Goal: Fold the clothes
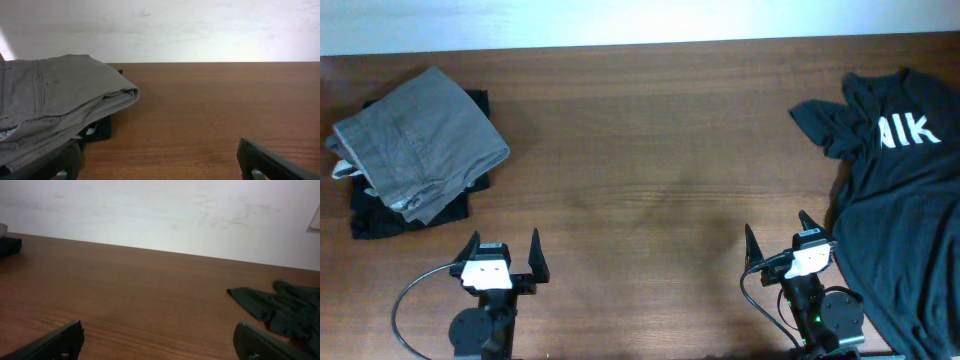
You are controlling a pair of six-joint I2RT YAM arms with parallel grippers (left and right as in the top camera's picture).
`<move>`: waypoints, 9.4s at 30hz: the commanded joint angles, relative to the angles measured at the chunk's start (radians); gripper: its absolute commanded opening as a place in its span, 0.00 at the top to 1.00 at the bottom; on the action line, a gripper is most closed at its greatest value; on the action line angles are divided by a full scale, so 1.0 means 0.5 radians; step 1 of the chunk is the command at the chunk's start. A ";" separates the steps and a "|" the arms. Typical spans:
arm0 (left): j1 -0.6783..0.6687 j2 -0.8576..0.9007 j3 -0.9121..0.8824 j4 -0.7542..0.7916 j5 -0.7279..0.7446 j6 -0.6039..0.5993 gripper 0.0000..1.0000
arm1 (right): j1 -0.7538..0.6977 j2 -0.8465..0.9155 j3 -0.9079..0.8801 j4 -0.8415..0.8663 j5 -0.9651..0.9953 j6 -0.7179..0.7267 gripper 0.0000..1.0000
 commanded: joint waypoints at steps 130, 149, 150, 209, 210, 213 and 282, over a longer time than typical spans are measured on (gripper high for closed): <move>-0.011 -0.019 -0.029 0.005 -0.021 0.002 0.01 | -0.714 4.623 3.861 -1.457 0.120 0.176 0.96; -0.011 -0.019 -0.029 0.005 -0.021 0.002 0.01 | -0.714 4.827 3.847 -1.177 0.266 0.161 0.96; -0.011 -0.019 -0.029 0.005 -0.021 0.002 0.01 | -0.714 4.843 3.847 -1.180 0.265 0.161 0.96; -0.011 -0.019 -0.029 0.005 -0.021 0.002 0.01 | 1.025 4.674 4.786 -1.952 -0.151 0.634 0.83; -0.011 -0.019 -0.029 0.005 -0.020 0.002 0.01 | 0.989 4.665 4.870 -2.059 -0.151 0.633 0.82; -0.011 -0.019 -0.029 0.005 -0.021 0.002 0.01 | 0.857 4.652 5.093 -2.357 -0.150 0.632 0.80; -0.010 0.880 1.487 -0.602 0.468 0.001 0.00 | -0.804 3.559 4.141 -3.095 -0.380 0.211 0.44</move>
